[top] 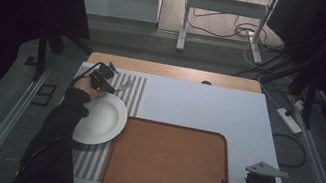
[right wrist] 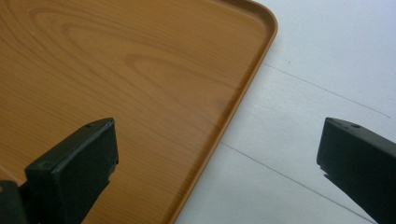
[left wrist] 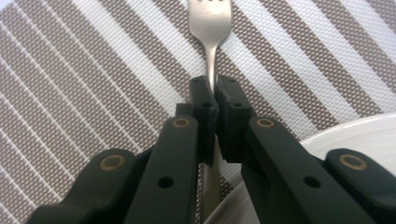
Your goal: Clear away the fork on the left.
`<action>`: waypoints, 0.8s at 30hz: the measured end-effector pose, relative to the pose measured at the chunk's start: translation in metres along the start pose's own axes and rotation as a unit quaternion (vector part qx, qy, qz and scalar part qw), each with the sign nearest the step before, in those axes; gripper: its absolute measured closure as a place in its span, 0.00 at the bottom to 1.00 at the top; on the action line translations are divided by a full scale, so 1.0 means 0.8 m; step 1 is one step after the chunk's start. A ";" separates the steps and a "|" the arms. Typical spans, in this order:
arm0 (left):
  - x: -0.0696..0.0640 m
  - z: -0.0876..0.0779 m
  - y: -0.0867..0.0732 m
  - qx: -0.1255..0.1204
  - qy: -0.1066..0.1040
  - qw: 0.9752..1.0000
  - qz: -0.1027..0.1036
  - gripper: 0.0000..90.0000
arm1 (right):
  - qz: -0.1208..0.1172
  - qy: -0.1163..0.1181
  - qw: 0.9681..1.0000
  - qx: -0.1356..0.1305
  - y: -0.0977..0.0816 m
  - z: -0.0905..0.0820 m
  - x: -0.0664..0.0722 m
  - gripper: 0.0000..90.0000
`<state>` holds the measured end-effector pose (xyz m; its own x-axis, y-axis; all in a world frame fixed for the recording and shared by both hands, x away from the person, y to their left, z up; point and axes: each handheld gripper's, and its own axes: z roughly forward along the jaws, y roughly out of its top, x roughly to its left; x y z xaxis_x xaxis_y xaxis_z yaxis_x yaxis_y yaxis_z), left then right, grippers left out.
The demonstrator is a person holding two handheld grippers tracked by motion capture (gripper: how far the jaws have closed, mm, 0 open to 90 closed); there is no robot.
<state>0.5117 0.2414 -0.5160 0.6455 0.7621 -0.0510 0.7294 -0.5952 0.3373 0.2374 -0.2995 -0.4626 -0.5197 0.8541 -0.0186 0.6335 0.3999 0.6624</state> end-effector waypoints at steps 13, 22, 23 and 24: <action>-0.008 -0.006 0.012 -0.040 -0.009 0.999 0.022 0.96 | 0.000 0.001 1.000 0.001 0.000 0.000 0.000 0.00; -0.035 -0.005 0.037 -0.046 -0.021 0.997 0.062 0.96 | 0.000 0.002 1.000 0.000 0.000 0.000 -0.001 0.00; -0.038 -0.006 0.040 -0.046 -0.021 0.996 0.067 0.96 | 0.000 0.002 1.000 0.000 0.000 0.000 0.000 0.00; -0.042 -0.007 0.042 -0.045 -0.020 0.996 0.073 0.96 | 0.000 0.002 1.000 -0.001 0.000 0.000 0.000 0.00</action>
<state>0.5138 0.1971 -0.4979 0.7526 0.6577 -0.0331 0.6055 -0.6714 0.4274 0.2374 -0.2999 -0.4626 -0.5229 0.8522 -0.0158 0.6322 0.4002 0.6634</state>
